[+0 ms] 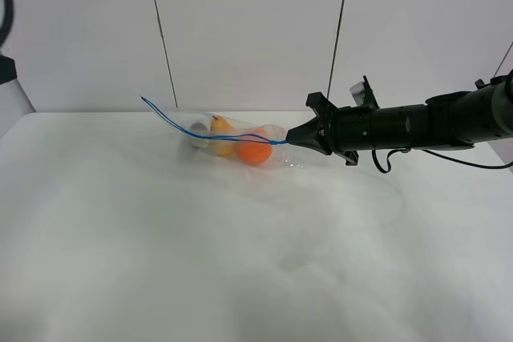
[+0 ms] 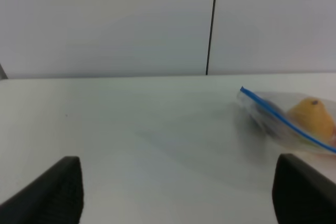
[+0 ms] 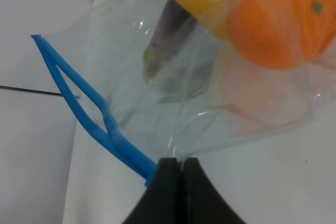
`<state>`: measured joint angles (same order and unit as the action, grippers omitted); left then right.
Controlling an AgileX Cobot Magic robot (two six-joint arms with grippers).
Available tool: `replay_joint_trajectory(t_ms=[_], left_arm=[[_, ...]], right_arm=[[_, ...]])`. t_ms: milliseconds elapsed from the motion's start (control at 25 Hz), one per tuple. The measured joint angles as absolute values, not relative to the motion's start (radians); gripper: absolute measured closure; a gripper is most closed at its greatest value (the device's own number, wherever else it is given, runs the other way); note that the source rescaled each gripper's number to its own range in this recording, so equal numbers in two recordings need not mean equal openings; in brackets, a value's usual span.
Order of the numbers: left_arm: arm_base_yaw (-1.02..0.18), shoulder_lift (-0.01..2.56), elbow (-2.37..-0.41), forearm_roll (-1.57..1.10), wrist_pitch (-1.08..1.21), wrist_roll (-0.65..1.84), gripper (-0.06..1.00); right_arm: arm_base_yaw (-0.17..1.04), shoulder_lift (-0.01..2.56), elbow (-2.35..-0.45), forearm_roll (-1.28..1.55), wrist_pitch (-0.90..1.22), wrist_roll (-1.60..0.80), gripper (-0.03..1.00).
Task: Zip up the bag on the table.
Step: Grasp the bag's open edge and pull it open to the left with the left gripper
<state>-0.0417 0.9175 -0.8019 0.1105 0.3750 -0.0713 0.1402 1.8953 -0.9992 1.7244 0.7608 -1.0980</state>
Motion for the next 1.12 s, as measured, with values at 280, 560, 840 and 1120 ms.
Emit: replay_joint_trajectory(t_ms=[280,560,840,1120], left_arm=[[-0.042,1.038,-0.802,0.111,0.305,-0.064,-0.06],[-0.044,1.049,-0.802,0.103,0.286,-0.063,-0.06],[-0.203,1.049,-0.802,0.090,0.296,-0.037,-0.06],[-0.478,1.049,-0.802,0.086,0.303,-0.037,-0.06]], right_arm=[[0.140,1.895,-0.999,1.722,0.762,-1.098,0.97],[0.140,1.895,-0.999,1.720,0.762,-1.098,0.97],[0.140,1.895,-0.999,1.720,0.762,-1.098,0.97],[0.140,1.895,-0.999,1.719,0.762,-1.098,0.97]])
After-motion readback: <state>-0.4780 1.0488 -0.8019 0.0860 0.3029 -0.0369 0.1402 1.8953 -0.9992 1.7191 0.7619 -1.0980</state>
